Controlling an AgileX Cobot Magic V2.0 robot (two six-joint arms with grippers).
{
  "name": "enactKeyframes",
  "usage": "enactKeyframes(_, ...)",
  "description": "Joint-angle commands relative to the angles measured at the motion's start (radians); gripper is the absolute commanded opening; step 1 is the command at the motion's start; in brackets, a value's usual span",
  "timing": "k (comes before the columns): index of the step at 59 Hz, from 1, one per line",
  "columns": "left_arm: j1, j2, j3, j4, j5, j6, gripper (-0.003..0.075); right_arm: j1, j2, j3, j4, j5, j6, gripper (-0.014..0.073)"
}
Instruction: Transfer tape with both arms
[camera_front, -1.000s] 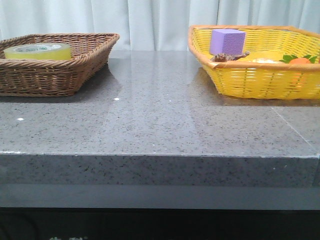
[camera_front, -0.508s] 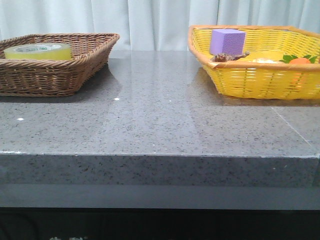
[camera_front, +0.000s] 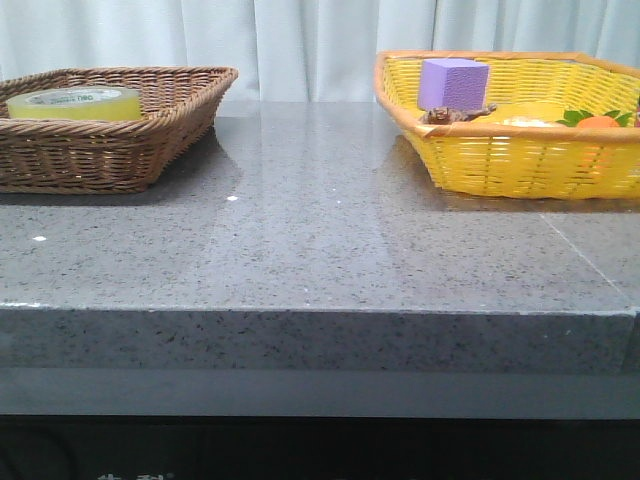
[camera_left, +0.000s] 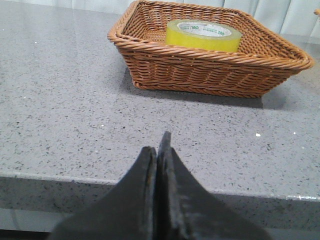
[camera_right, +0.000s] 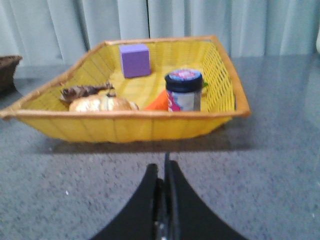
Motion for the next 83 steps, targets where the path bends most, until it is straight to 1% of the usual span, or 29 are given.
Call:
enactKeyframes(1,0.002,-0.02,0.04,-0.009,-0.082,-0.011,-0.002,-0.019,-0.029,0.003,0.002,-0.054,-0.008,-0.009)
enactKeyframes(7,0.002,-0.02,0.04,-0.009,-0.082,-0.011,-0.002,-0.019,-0.029,0.001,0.002,-0.032,-0.008,-0.009)
enactKeyframes(83,0.002,-0.018,0.04,-0.009,-0.082,-0.011,-0.002,-0.019,-0.029,0.001,0.002,-0.032,-0.008,-0.009)
